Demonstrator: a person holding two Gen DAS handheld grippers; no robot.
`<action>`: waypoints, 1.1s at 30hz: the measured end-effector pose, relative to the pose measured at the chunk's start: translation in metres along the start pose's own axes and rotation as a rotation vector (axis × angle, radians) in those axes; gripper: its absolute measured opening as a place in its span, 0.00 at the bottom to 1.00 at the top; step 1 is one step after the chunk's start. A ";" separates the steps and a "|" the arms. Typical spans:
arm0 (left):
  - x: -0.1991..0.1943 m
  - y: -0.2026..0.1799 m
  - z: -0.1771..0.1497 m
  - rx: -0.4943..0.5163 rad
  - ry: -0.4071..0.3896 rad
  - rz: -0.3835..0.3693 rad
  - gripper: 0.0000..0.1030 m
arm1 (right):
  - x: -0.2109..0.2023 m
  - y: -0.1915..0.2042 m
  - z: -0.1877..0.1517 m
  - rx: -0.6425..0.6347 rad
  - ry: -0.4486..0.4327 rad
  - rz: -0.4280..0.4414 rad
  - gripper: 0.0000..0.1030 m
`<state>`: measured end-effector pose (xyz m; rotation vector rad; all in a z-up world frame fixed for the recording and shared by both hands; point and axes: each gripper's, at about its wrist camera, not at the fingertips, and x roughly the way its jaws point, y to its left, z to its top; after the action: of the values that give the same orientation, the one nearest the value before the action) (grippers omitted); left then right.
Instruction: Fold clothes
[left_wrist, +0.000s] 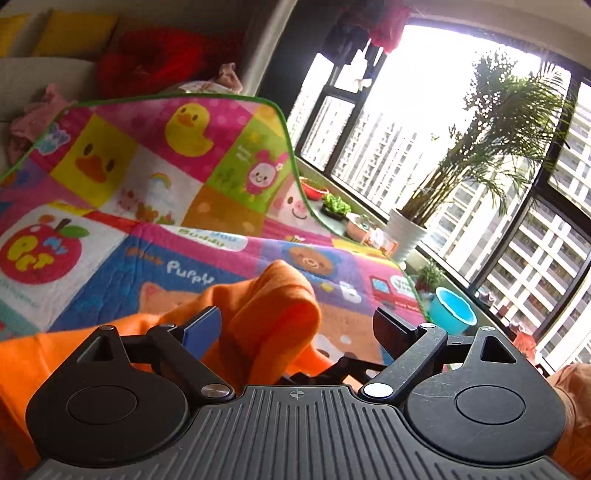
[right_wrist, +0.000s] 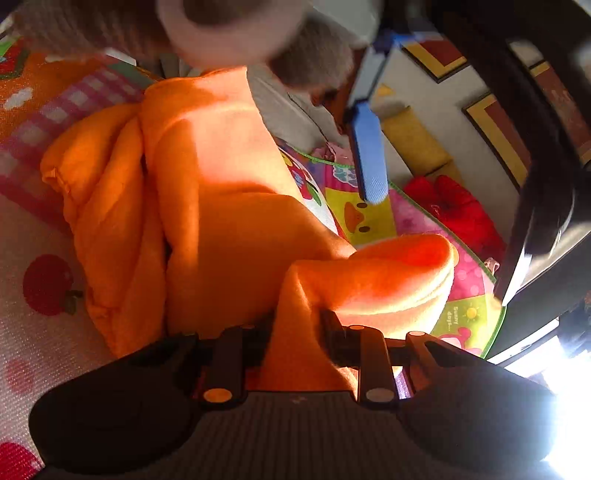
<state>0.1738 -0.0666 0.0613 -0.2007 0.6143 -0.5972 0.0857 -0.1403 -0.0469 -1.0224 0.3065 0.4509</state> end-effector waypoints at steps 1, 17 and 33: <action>0.010 -0.002 0.001 0.016 0.008 0.055 0.90 | -0.006 -0.008 -0.005 0.055 -0.014 0.020 0.23; 0.045 0.056 -0.013 -0.090 0.088 0.214 0.88 | -0.010 -0.096 -0.121 1.325 0.041 0.273 0.91; 0.028 0.055 0.010 -0.189 -0.016 -0.030 0.90 | -0.013 -0.154 -0.082 1.009 -0.120 0.076 0.23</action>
<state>0.2241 -0.0382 0.0365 -0.3921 0.6537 -0.5665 0.1481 -0.2825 0.0334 -0.0002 0.4029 0.3526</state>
